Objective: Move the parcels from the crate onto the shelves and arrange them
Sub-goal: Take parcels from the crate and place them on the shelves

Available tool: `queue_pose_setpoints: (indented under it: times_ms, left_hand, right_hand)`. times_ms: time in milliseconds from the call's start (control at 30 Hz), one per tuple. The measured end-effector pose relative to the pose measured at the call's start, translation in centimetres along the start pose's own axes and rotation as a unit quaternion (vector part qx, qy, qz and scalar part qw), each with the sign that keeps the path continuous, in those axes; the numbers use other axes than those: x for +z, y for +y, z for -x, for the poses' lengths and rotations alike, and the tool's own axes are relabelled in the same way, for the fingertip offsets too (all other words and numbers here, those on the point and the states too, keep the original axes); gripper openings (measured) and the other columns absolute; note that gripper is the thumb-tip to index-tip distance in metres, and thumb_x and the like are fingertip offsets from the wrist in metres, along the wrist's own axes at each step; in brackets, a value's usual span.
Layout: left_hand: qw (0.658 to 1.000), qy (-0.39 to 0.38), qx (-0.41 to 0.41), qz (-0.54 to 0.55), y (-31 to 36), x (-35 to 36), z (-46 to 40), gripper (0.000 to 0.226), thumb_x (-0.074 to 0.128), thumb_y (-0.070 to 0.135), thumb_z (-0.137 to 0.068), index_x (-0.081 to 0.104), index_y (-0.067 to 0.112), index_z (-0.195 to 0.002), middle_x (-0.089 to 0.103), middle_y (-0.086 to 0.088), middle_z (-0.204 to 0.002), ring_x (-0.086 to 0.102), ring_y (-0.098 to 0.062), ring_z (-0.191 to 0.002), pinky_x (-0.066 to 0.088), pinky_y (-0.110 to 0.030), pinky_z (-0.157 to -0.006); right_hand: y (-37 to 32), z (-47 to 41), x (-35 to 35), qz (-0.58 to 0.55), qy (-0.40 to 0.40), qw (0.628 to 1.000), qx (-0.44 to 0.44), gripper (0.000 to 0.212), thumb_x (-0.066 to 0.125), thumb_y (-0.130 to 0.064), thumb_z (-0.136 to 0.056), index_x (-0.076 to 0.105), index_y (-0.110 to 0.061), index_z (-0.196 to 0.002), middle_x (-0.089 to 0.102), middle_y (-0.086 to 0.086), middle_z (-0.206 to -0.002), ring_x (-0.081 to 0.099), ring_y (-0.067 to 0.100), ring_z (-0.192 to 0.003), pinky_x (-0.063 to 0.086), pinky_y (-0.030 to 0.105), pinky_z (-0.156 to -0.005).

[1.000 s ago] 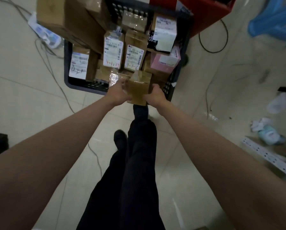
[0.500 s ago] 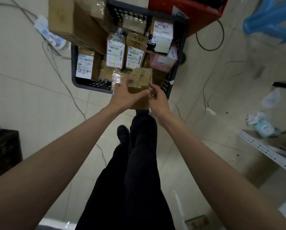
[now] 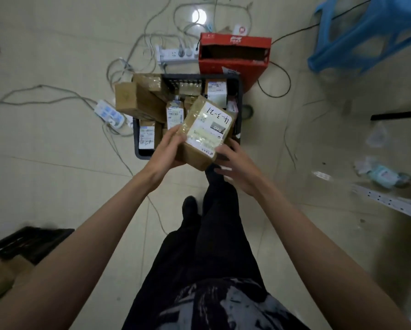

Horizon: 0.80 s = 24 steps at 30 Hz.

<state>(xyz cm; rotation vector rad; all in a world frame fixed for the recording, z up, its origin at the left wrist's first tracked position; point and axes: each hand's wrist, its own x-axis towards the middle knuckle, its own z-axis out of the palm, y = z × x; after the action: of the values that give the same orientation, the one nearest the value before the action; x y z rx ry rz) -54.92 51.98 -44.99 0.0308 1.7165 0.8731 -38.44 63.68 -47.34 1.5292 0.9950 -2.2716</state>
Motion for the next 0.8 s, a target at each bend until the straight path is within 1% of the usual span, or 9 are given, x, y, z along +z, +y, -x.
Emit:
queue_pose_setpoints:
  times_ms: [167,300,400,467,500,567,633,733,800]
  left_hand:
    - [0.997,-0.080,0.021,0.009,2.8,0.4,4.1,0.040,0.049,0.036,-0.098,0.042,0.038,-0.137,0.054,-0.003,-0.134,0.058,-0.024,-0.118,0.056,-0.038,-0.090]
    - [0.995,-0.082,0.048,-0.005,5.5,1.4,7.1,0.043,0.060,0.031,-0.095,0.041,0.032,-0.133,0.061,-0.004,-0.120,0.064,-0.026,-0.110,0.055,-0.042,-0.094]
    - [0.986,-0.126,0.087,-0.072,8.0,1.3,8.6,0.039,0.063,0.030,-0.093,0.045,0.024,-0.127,0.062,-0.009,-0.120,0.065,-0.024,-0.107,0.057,-0.039,-0.085]
    - [0.968,-0.171,0.115,-0.141,10.2,0.9,9.5,0.032,0.061,0.031,-0.092,0.052,0.024,-0.122,0.066,-0.007,-0.118,0.065,-0.022,-0.104,0.055,-0.036,-0.081]
    - [0.958,-0.193,0.126,-0.173,11.3,0.7,10.1,0.027,0.059,0.032,-0.092,0.055,0.023,-0.118,0.068,-0.003,-0.113,0.065,-0.020,-0.101,0.052,-0.033,-0.079]
    - [0.925,-0.243,0.152,-0.249,13.2,0.9,11.6,0.017,0.054,0.033,-0.093,0.060,0.024,-0.106,0.070,0.000,-0.101,0.063,-0.018,-0.094,0.048,-0.028,-0.075]
    - [0.884,-0.290,0.177,-0.322,14.5,1.5,13.2,0.015,0.053,0.037,-0.091,0.062,0.028,-0.099,0.069,-0.003,-0.101,0.063,-0.021,-0.096,0.049,-0.032,-0.080]
    - [0.838,-0.336,0.201,-0.381,15.2,3.1,15.6,0.042,0.056,0.047,-0.081,0.061,0.019,-0.113,0.068,-0.008,-0.109,0.065,-0.024,-0.103,0.049,-0.041,-0.092]
    - [0.834,-0.346,0.207,-0.375,15.3,4.8,17.1,0.058,0.063,0.053,-0.076,0.057,0.026,-0.127,0.067,-0.008,-0.114,0.066,-0.025,-0.106,0.051,-0.044,-0.094]
  right_hand:
    - [-1.8,5.6,0.2,-0.084,-0.002,0.994,-0.072,0.071,0.066,-0.015,-0.092,0.028,-0.032,-0.150,0.071,0.005,-0.120,0.072,0.027,-0.104,0.058,0.044,-0.091]
    - [-1.5,9.7,0.7,-0.159,0.023,0.980,-0.119,0.079,0.073,-0.014,-0.088,0.022,-0.034,-0.145,0.069,0.010,-0.124,0.071,0.030,-0.106,0.054,0.051,-0.098]
    - [-0.9,13.5,0.8,-0.162,0.096,0.971,-0.146,0.065,0.075,-0.026,-0.089,0.033,-0.025,-0.139,0.069,0.007,-0.121,0.070,0.023,-0.106,0.057,0.037,-0.093]
    - [-0.5,15.8,0.2,-0.181,0.199,0.947,-0.175,0.059,0.072,-0.038,-0.090,0.039,-0.022,-0.137,0.065,0.002,-0.124,0.066,0.014,-0.106,0.056,0.027,-0.083]
    - [-0.1,17.0,-0.2,-0.190,0.233,0.934,-0.193,0.058,0.069,-0.044,-0.090,0.041,-0.023,-0.136,0.063,0.002,-0.127,0.063,0.014,-0.111,0.054,0.030,-0.087]
    - [0.6,19.4,-0.4,-0.185,0.245,0.925,-0.224,0.060,0.065,-0.056,-0.087,0.043,-0.024,-0.133,0.062,0.005,-0.132,0.061,0.021,-0.118,0.051,0.039,-0.097]
    - [1.6,21.9,0.3,-0.155,0.212,0.935,-0.238,0.067,0.065,-0.066,-0.081,0.048,-0.024,-0.129,0.066,0.004,-0.127,0.066,0.024,-0.112,0.053,0.040,-0.094]
    - [3.5,25.4,1.8,-0.119,0.191,0.940,-0.256,0.046,0.063,-0.055,-0.088,0.057,-0.021,-0.119,0.068,-0.001,-0.107,0.066,0.019,-0.094,0.054,0.036,-0.083]
    - [5.1,27.4,2.1,-0.138,0.207,0.931,-0.266,0.040,0.062,-0.047,-0.092,0.062,-0.017,-0.117,0.069,0.001,-0.101,0.066,0.019,-0.091,0.055,0.037,-0.083]
